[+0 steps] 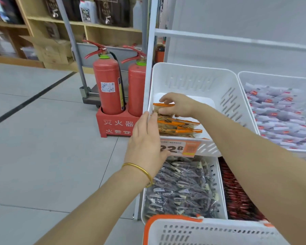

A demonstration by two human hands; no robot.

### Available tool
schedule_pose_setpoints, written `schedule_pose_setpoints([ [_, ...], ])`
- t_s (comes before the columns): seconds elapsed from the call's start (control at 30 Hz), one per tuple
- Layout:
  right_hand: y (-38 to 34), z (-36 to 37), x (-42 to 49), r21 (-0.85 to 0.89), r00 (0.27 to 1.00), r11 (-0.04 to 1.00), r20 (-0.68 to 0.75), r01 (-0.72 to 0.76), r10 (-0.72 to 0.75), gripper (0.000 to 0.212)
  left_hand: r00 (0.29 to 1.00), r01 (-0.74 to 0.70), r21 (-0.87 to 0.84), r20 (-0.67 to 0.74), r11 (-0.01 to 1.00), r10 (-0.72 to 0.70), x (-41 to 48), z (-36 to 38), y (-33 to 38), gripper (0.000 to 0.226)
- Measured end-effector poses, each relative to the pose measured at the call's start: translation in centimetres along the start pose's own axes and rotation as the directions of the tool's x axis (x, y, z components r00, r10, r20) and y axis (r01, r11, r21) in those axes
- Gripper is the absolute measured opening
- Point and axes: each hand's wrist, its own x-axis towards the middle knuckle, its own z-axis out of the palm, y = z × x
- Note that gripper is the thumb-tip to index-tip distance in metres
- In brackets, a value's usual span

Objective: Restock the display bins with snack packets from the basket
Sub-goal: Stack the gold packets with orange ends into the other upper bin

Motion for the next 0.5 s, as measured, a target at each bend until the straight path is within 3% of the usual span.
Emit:
schedule_pose_setpoints([
  [0.1, -0.4, -0.5, -1.0, -0.029, 0.991, 0.999, 0.132, 0.028, -0.024, 0.046, 1.000, -0.010, -0.010, 0.005, 1.000, 0.011, 0.0, 0.0, -0.4, 0.099],
  [0.2, -0.7, -1.0, -1.9, 0.050, 0.973, 0.994, 0.212, -0.100, 0.087, 0.061, 1.000, 0.001, -0.023, 0.019, 1.000, 0.000, 0.0, -0.1, -0.4, 0.097],
  [0.27, -0.3, -1.7, -2.8, 0.159, 0.992, 0.981, 0.073, -0.112, 0.101, 0.063, 1.000, 0.016, -0.018, -0.012, 1.000, -0.017, 0.0, -0.3, -0.2, 0.093],
  [0.37, -0.3, -2.5, -7.0, 0.295, 0.978, 0.955, -0.202, 0.018, 0.044, 0.049, 0.985, -0.012, 0.000, -0.175, 1.000, 0.012, -0.5, -0.6, 0.9, 0.073],
  [0.43, -0.6, -2.0, -11.8, 0.368, 0.956, 0.922, -0.294, 0.124, -0.011, 0.039, 0.968, -0.064, -0.071, -0.248, 0.995, 0.044, -1.5, -0.7, 2.4, 0.059],
  [0.5, -0.2, -0.6, -17.7, 0.465, 0.937, 0.862, -0.349, 0.204, -0.033, 0.031, 0.978, -0.093, -0.175, -0.198, 0.980, 0.058, -3.2, -0.1, 4.2, 0.050],
])
